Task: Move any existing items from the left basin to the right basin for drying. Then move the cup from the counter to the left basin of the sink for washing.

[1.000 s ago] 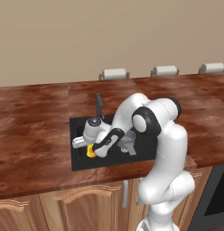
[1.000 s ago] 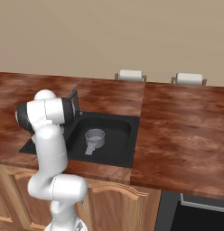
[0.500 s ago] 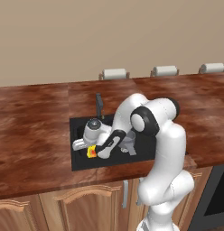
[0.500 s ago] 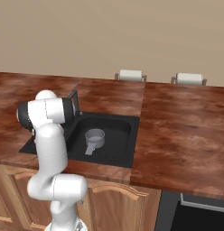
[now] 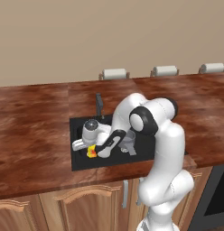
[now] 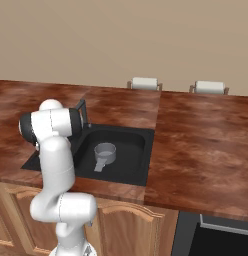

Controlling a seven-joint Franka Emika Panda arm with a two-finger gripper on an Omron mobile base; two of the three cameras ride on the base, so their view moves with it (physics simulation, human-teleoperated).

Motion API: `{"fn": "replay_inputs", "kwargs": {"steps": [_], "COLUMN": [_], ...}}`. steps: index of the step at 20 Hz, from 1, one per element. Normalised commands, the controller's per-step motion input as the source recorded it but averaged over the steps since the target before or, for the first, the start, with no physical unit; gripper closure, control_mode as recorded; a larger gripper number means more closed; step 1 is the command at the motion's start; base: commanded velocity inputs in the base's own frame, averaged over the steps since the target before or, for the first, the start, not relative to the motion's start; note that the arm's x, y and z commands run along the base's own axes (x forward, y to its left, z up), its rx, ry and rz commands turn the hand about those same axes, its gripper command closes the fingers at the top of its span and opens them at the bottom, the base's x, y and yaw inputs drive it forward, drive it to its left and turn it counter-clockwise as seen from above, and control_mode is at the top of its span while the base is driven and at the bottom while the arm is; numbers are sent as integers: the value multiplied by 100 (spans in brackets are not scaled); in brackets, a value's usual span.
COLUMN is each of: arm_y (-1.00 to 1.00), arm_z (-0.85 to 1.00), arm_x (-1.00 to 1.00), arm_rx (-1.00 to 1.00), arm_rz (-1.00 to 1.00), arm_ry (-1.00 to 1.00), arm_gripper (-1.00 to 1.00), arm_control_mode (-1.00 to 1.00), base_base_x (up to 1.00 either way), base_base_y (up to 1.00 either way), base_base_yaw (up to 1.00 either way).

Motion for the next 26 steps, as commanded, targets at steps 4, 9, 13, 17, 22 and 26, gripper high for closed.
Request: {"fn": "replay_inputs", "kwargs": {"steps": [4,9,13,17,22,26], "arm_y": [0,0,0,0,2,5], "arm_z": [0,0,0,22,75,97], "arm_x": [0,0,0,0,-2,-7], "arm_rx": [0,0,0,0,-3,-5], "arm_rz": [0,0,0,0,-2,-1], "arm_ry": [0,0,0,-2,-3,-3], "arm_gripper": [100,-100,-100,-100,-100,-100], "arm_control_mode": [-100,-100,-100,-100,-100,-100], "base_base_x": [0,0,0,0,0,0], "base_base_y": [0,0,0,0,0,0], "base_base_yaw": [0,0,0,0,0,0]}}
